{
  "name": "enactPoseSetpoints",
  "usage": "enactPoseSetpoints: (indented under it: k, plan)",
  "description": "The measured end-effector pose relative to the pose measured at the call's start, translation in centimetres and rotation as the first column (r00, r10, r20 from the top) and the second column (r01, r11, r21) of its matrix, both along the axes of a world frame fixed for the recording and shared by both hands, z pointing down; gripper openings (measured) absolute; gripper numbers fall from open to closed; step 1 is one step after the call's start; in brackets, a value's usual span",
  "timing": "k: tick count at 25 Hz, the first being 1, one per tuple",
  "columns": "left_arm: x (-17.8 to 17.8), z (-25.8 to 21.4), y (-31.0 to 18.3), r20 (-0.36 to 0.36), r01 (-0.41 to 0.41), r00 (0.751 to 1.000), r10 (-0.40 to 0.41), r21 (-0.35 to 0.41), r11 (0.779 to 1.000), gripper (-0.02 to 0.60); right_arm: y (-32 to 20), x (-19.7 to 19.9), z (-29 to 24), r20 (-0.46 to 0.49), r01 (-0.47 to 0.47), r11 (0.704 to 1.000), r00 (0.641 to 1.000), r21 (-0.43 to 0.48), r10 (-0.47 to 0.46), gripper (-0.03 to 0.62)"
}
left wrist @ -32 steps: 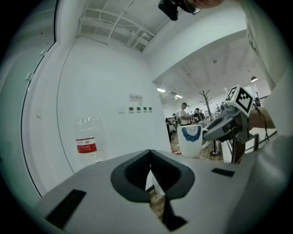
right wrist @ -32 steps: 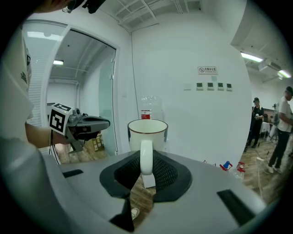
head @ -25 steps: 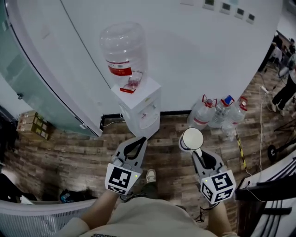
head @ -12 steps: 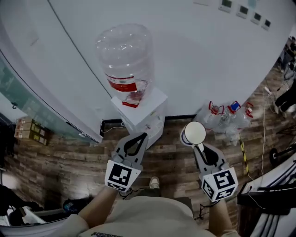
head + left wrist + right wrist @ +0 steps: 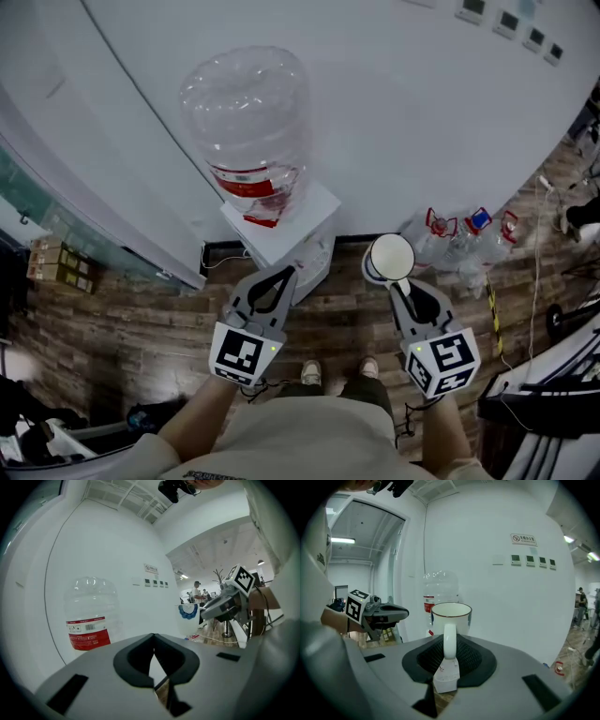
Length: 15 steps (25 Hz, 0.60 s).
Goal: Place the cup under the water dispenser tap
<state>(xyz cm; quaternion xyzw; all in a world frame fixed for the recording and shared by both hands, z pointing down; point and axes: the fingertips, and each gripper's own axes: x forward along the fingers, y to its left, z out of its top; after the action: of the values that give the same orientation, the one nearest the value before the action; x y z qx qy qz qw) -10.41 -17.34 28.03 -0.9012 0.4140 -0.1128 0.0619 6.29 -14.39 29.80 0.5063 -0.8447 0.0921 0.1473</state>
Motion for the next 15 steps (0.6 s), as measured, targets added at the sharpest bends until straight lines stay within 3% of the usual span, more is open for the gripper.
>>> enactPoseSetpoints:
  k: [6,15]
  plan:
    - [1.4,0.3,-2.2,-0.043,0.078,0.996,-0.078,-0.009,0.997,0.006,-3.4,1.5,1.3,0.010,0.062,0.998,0.998,-0.016,-0.062,0.066]
    - [3.1,2.5,-5.6,-0.023,0.245,0.969,-0.245,-0.018,0.969,0.006,-9.0,3.8,4.5,-0.006,0.214,0.975,0.977,-0.051,-0.215,0.066]
